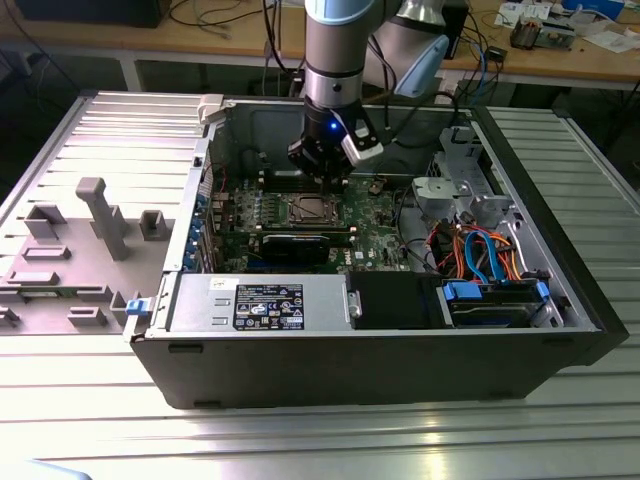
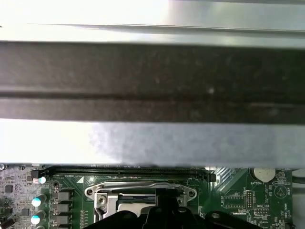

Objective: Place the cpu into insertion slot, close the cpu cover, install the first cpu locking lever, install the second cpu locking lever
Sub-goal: 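Install the second cpu locking lever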

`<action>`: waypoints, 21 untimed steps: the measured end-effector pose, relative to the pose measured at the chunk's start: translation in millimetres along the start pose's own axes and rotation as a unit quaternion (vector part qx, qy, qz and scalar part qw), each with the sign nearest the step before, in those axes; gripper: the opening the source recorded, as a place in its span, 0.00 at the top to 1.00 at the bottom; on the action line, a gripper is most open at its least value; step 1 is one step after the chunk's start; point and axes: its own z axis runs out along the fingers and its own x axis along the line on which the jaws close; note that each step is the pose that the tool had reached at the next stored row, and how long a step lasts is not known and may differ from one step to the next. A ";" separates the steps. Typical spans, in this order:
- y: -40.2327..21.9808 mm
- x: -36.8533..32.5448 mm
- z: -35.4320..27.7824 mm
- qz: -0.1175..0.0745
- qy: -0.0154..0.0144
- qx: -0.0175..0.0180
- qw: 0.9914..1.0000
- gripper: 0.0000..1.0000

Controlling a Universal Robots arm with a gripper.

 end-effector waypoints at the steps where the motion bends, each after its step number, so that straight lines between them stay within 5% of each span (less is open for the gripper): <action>1: 0.0 -0.1 -2.2 0.000 0.000 0.000 1.000 0.89; 11: -0.6 -0.3 -8.9 0.000 0.000 0.001 1.000 0.89; 21: -12.1 0.0 -9.1 0.000 0.000 0.001 1.000 0.89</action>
